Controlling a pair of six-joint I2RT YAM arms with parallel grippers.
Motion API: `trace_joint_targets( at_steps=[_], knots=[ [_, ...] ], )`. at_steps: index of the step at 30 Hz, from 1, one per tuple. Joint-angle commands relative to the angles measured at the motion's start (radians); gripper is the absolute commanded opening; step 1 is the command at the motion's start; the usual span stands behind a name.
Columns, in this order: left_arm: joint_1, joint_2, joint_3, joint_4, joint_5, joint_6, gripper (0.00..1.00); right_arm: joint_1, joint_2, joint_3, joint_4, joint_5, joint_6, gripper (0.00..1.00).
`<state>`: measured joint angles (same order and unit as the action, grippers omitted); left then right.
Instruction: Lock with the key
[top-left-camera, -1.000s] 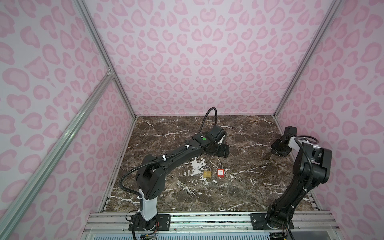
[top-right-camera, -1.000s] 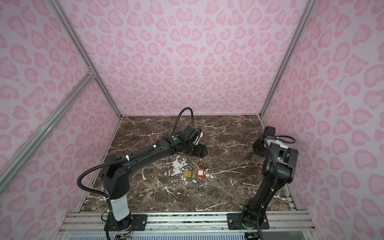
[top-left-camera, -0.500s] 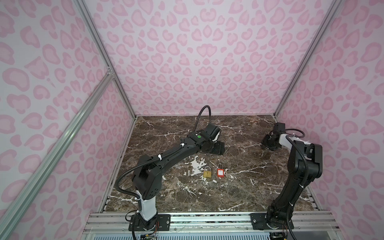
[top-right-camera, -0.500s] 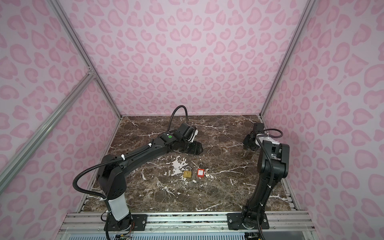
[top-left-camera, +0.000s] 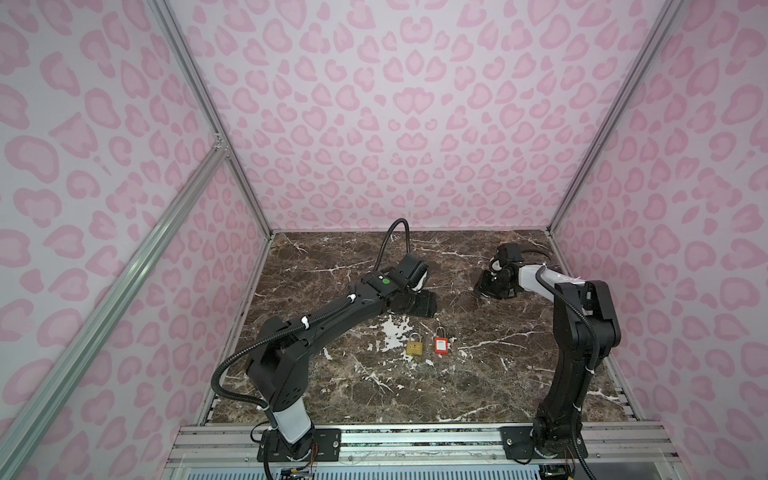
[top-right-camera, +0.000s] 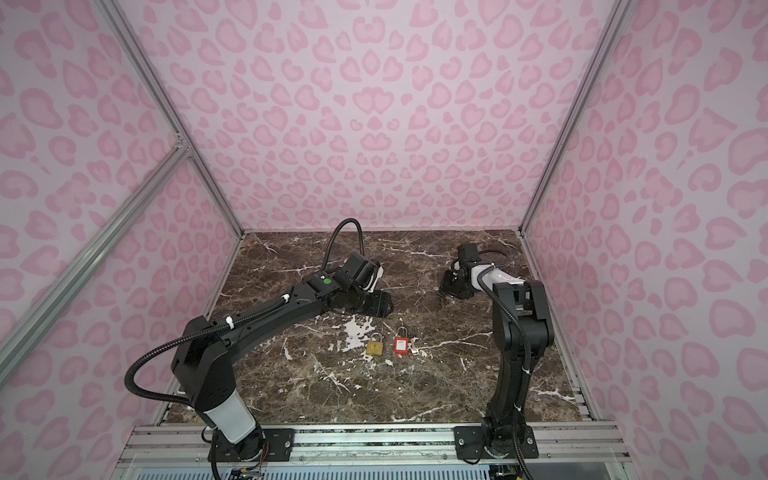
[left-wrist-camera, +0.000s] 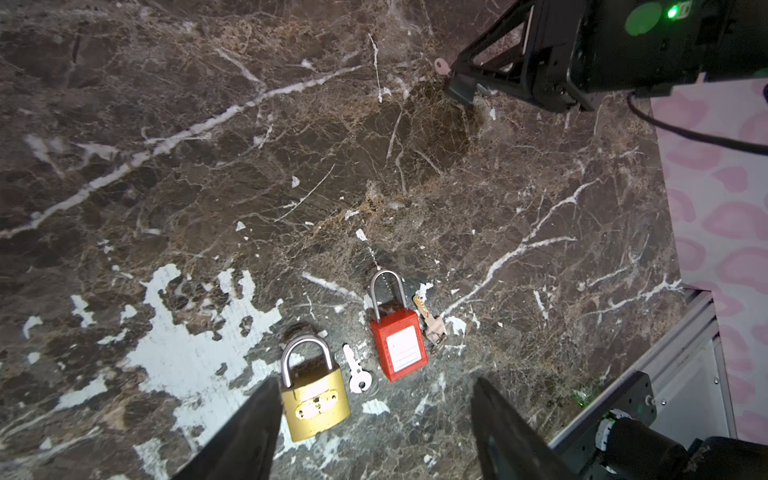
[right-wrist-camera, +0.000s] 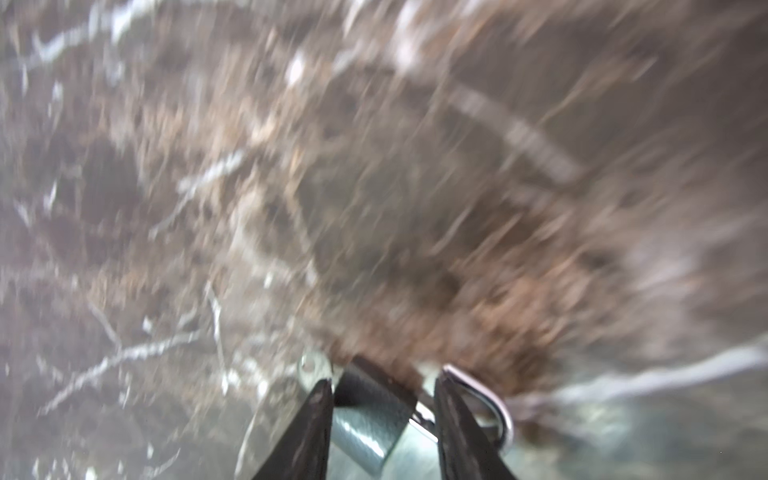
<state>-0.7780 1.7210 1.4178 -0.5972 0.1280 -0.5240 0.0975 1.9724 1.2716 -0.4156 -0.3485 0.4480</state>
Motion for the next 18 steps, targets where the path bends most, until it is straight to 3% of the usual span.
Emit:
trace_joint_targets(
  at_steps=[1, 5, 10, 18],
  knots=[
    [0.009, -0.022, -0.012, 0.02, -0.02, -0.002, 0.74, 0.04, -0.002, -0.04, -0.213, -0.027, -0.021, 0.43],
    [0.015, -0.032, -0.016, 0.02, -0.023, -0.002, 0.74, 0.089, -0.053, -0.05, -0.248, -0.003, -0.067, 0.5],
    [0.023, -0.044, -0.021, 0.02, -0.024, -0.004, 0.74, 0.12, -0.133, -0.049, -0.252, -0.008, -0.066, 0.52],
    [0.038, -0.064, -0.036, 0.013, -0.023, -0.001, 0.74, 0.092, -0.096, 0.023, -0.254, 0.022, -0.062, 0.54]
  ],
)
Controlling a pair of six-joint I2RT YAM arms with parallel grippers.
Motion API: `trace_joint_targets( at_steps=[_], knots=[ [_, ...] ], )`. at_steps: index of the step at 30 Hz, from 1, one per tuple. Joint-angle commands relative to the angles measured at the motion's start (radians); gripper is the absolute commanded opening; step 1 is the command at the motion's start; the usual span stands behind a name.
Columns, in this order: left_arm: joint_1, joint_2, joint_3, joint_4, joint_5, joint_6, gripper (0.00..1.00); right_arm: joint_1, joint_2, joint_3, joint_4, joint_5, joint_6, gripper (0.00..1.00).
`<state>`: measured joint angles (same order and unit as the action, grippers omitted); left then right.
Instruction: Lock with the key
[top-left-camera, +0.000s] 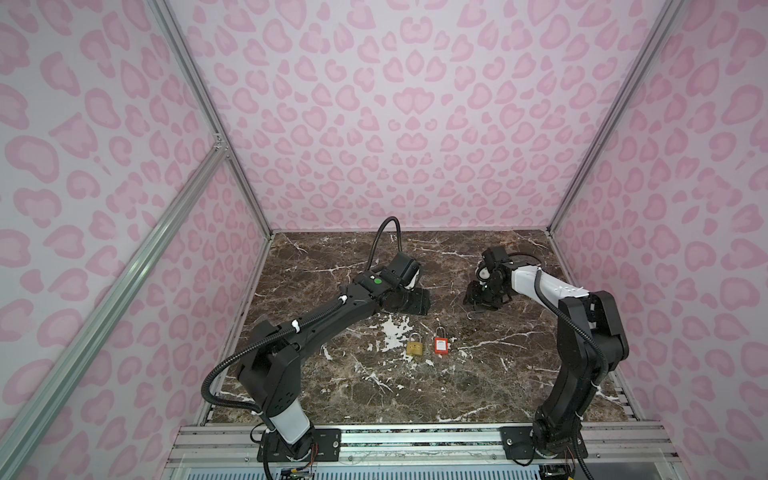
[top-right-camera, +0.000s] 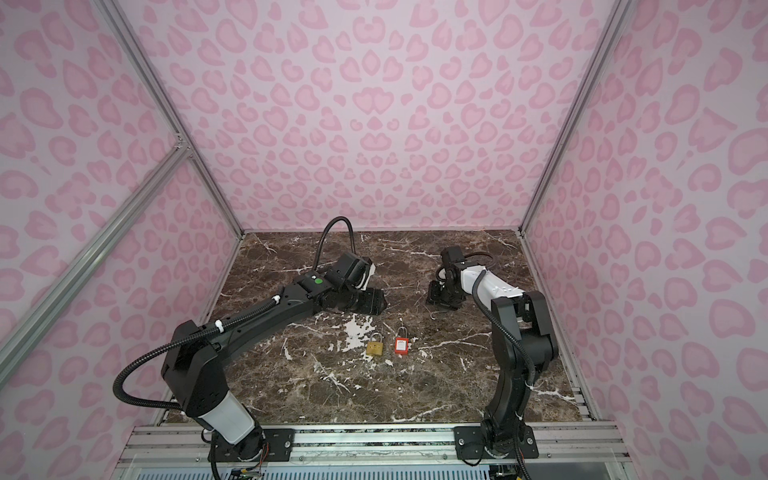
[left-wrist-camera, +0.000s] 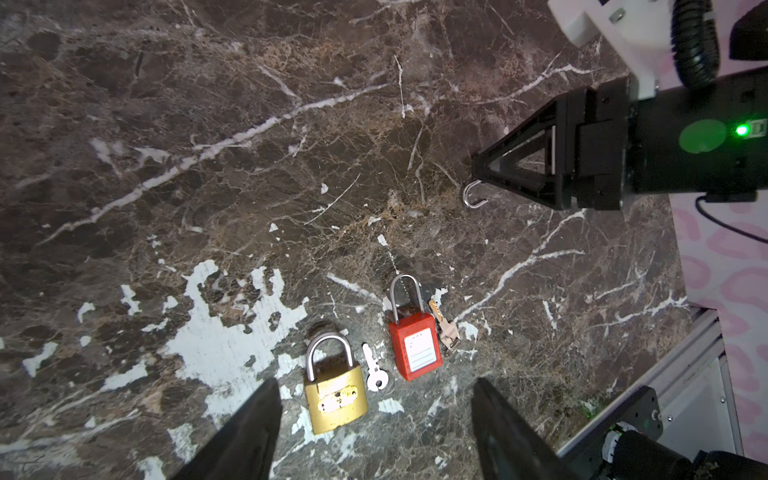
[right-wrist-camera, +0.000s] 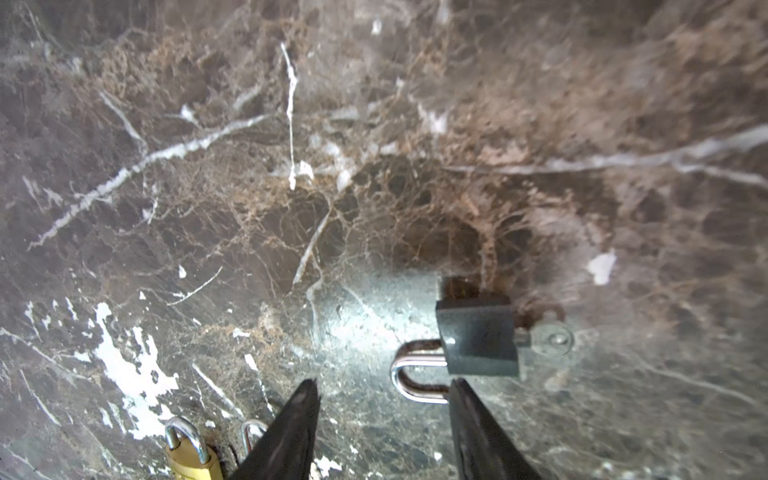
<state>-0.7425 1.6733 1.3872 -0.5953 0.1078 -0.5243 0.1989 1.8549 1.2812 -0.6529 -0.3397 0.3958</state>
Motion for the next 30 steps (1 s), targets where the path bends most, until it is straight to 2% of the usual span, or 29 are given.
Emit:
trace_joint_targets(
  at_steps=[1, 10, 20, 30],
  knots=[
    [0.003, -0.021, -0.008, 0.011, -0.002, -0.002, 0.74, -0.013, 0.038, 0.028, -0.017, 0.012, -0.016, 0.54],
    [0.005, -0.029, -0.016, 0.006, -0.004, -0.005, 0.74, -0.032, 0.138, 0.112, -0.033, 0.013, -0.049, 0.55],
    [0.005, -0.019, -0.017, 0.018, 0.01, -0.008, 0.74, -0.037, 0.078, -0.017, 0.03, -0.031, -0.05, 0.54],
    [0.005, -0.01, -0.022, 0.032, 0.025, -0.014, 0.74, -0.028, 0.065, -0.06, -0.004, 0.06, -0.109, 0.51]
  ],
)
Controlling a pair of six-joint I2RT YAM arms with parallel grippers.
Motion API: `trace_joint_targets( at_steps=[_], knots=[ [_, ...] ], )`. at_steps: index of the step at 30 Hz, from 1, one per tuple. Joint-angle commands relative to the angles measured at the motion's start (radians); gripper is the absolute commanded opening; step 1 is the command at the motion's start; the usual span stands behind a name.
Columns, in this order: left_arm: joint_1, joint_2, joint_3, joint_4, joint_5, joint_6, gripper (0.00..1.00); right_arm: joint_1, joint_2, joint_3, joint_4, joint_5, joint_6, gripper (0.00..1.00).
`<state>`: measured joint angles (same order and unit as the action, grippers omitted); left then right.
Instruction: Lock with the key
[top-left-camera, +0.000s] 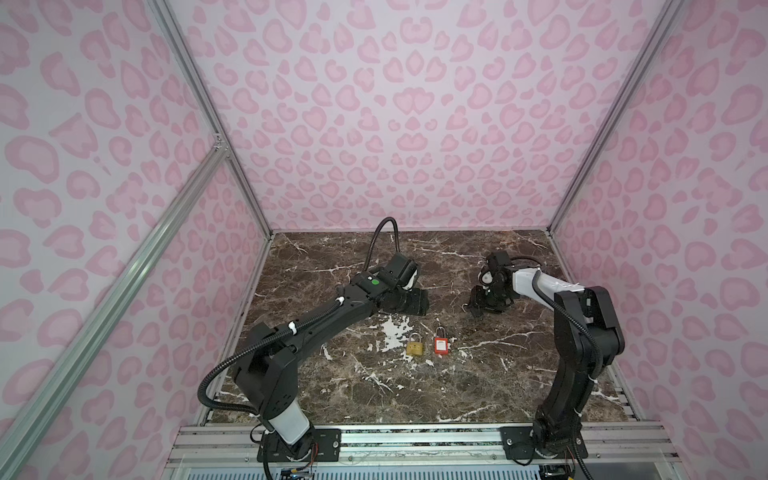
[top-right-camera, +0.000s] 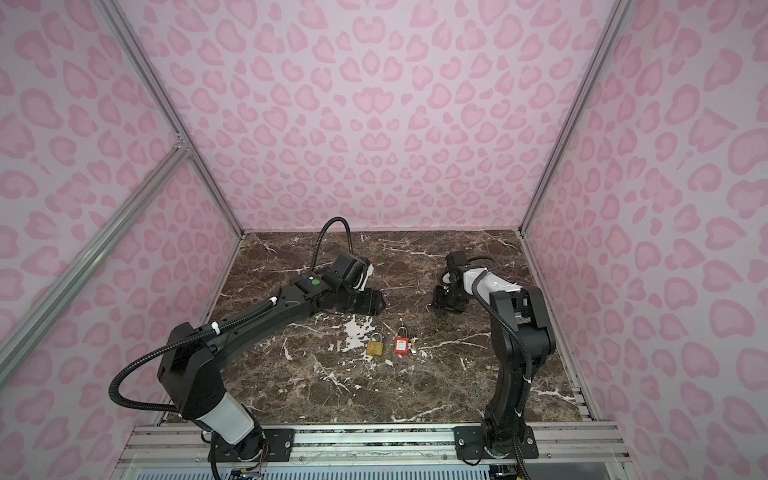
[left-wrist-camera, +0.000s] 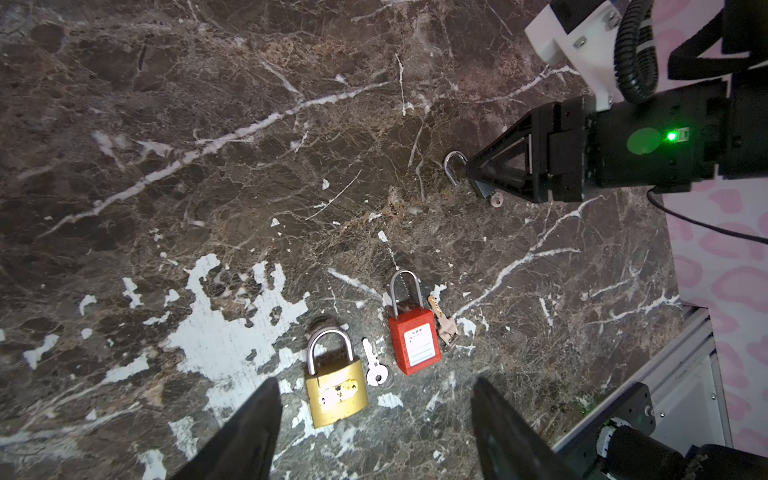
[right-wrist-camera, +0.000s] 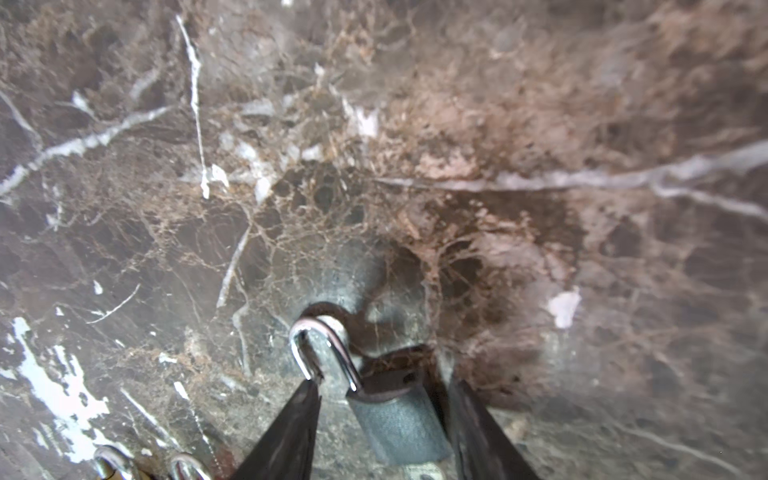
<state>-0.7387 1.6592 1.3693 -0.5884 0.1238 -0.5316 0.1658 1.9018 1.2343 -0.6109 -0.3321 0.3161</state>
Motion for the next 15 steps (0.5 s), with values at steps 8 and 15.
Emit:
trace_joint_targets(
  at_steps=[8, 15],
  knots=[
    [0.001, 0.02, 0.005, 0.036, 0.025, -0.017, 0.74, 0.029, -0.011, -0.045, -0.043, 0.129, -0.064, 0.46],
    [0.0, 0.041, -0.018, 0.112, 0.092, -0.062, 0.74, 0.061, 0.001, -0.038, -0.07, 0.178, -0.093, 0.49]
  ],
)
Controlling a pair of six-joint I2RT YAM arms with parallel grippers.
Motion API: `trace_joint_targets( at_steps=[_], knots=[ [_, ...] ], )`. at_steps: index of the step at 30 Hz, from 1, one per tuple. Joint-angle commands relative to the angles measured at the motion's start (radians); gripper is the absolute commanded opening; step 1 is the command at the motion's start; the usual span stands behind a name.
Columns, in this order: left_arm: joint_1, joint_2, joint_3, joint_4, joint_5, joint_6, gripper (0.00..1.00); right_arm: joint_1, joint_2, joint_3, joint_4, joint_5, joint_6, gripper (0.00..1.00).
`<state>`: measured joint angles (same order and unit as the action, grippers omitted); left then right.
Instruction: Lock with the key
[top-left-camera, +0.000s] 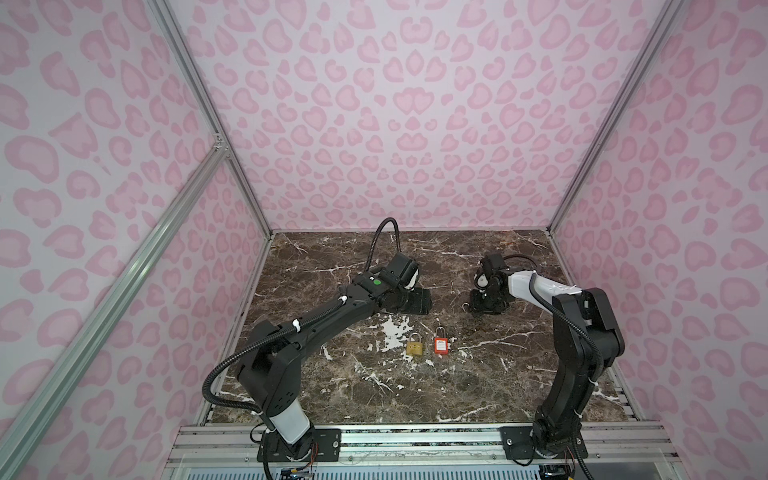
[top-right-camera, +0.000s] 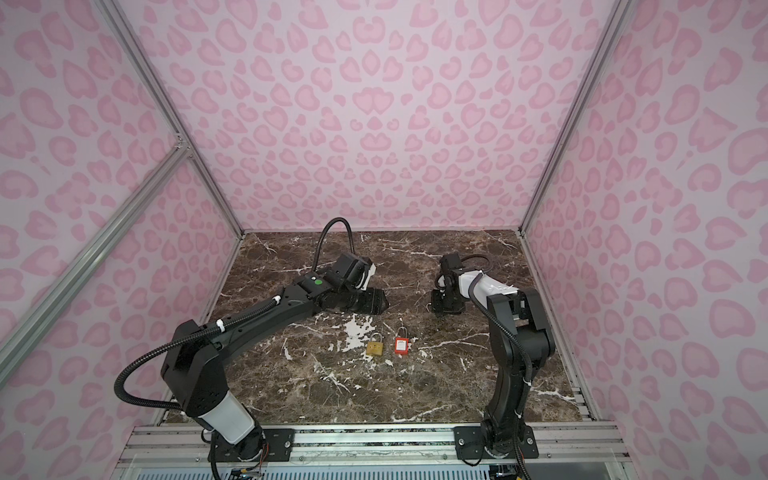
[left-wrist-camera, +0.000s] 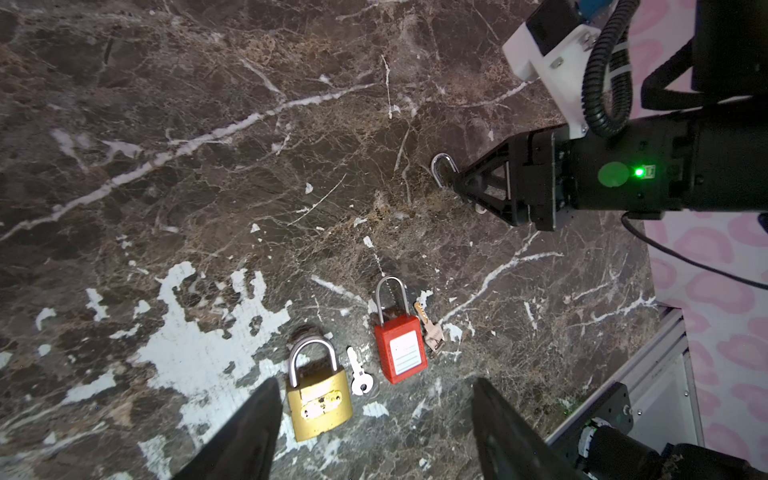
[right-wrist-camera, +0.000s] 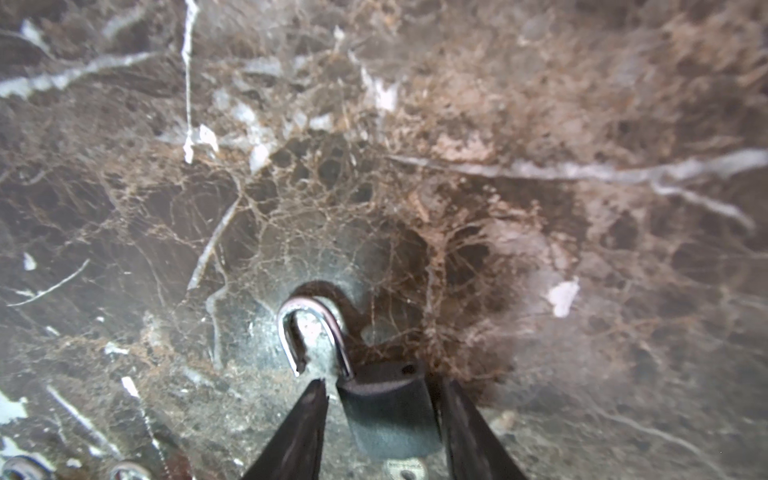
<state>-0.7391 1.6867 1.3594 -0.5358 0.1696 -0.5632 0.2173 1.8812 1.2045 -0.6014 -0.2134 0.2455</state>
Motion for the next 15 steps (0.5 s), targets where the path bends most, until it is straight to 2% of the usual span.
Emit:
trace_joint_targets(
  at_steps=[1, 6, 15],
  knots=[
    [-0.001, 0.017, -0.008, 0.07, 0.056, -0.038, 0.74, 0.017, 0.022, -0.008, -0.083, 0.07, -0.025, 0.49],
    [-0.003, 0.025, -0.054, 0.117, 0.08, -0.064, 0.74, 0.07, 0.023, 0.002, -0.115, 0.199, -0.044, 0.46],
    [-0.003, 0.025, -0.059, 0.117, 0.08, -0.064, 0.74, 0.082, 0.025, 0.0, -0.125, 0.203, -0.043, 0.41]
  ],
)
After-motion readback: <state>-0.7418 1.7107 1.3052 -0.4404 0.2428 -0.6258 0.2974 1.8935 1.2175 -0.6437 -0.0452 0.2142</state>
